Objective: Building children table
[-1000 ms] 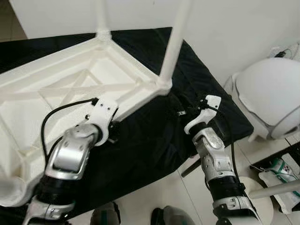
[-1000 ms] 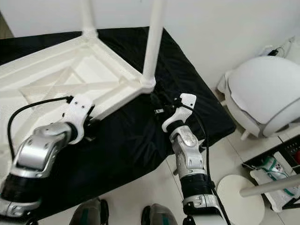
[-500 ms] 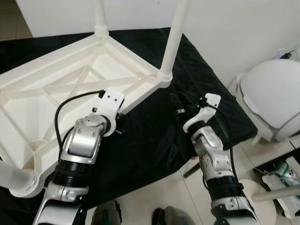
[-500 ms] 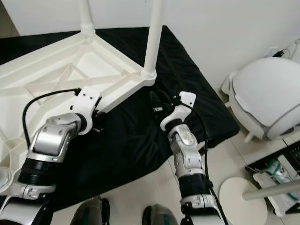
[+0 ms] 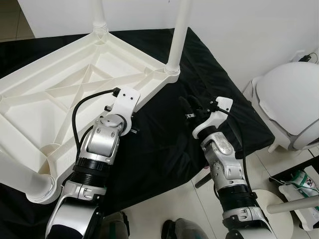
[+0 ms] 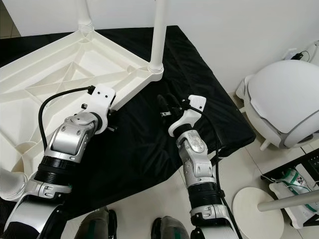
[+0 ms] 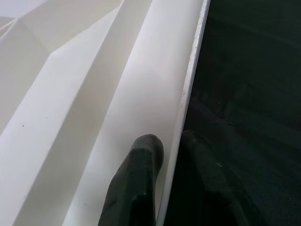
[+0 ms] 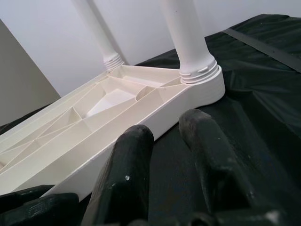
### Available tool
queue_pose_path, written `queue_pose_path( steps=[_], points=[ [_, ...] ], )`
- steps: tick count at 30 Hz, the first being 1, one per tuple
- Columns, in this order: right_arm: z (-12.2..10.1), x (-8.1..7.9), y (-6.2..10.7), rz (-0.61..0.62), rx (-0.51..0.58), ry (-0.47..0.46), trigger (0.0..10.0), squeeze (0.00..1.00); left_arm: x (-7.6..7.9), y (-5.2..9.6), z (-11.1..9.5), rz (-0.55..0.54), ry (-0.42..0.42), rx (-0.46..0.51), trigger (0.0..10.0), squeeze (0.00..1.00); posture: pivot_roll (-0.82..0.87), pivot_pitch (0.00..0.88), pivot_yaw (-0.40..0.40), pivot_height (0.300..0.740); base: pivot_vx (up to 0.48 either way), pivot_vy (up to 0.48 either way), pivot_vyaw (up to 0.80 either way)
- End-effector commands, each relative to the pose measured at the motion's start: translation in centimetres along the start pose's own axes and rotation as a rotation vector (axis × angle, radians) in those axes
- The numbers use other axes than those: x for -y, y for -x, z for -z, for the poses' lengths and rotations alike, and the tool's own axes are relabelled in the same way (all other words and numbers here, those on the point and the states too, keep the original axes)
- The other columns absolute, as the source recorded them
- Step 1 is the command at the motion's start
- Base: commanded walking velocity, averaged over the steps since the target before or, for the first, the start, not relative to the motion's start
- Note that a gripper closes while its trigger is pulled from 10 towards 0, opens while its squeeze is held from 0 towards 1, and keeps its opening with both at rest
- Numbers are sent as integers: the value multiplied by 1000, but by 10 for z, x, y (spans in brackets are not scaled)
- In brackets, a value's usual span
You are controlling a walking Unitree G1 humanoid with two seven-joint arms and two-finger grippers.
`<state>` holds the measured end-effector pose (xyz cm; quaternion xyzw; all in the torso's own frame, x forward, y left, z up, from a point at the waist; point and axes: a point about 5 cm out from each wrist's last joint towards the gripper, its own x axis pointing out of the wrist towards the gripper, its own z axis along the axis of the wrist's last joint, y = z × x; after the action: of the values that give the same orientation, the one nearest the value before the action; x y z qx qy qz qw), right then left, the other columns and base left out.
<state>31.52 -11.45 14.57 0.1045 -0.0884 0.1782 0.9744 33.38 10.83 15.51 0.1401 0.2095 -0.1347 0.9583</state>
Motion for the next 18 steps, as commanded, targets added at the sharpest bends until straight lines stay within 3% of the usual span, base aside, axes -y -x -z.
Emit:
queue_pose_path(
  steps=[1,2,3,4,11,12,13,14,15,17,18],
  points=[
    [2,-1,2,6,-10,0,10000,0,-7,8,-33,-140,-60,181,10000,0,2,36,-45,740,0,0,0],
    [2,-1,2,6,-10,0,10000,0,-7,8,-33,-140,-60,181,10000,0,2,36,-45,740,0,0,0],
    [2,-1,2,4,-11,0,10000,0,-7,7,-35,-130,-57,199,10000,898,4,34,-45,740,0,0,0],
    [2,-2,2,2,-11,-1,10000,0,-3,8,-40,-102,-75,236,10000,1000,4,34,-45,740,0,0,0],
    [3,-4,1,-3,-12,-2,10000,0,5,10,-47,-61,-109,291,10000,1000,5,32,-47,740,0,0,0],
    [3,-5,1,-5,-13,-2,10000,0,10,14,-51,-22,-125,327,10000,0,6,30,-47,740,0,0,0],
    [3,-5,1,-5,-13,-2,10000,0,10,14,-51,-22,-125,327,10000,0,6,30,-47,740,0,0,0],
    [4,-6,1,-9,-18,-2,10000,0,20,24,-55,71,-124,387,10000,0,8,30,-49,740,0,0,0],
    [4,-6,1,-9,-18,-2,10000,0,20,24,-55,71,-124,387,10000,0,8,30,-49,740,0,0,0],
    [6,-7,0,-15,-32,4,10000,0,32,43,-57,209,-150,469,10000,0,14,30,-51,740,0,0,0],
    [6,-7,0,-15,-32,4,10000,0,32,43,-57,209,-150,469,10000,0,14,30,-51,740,0,0,0]
  ],
)
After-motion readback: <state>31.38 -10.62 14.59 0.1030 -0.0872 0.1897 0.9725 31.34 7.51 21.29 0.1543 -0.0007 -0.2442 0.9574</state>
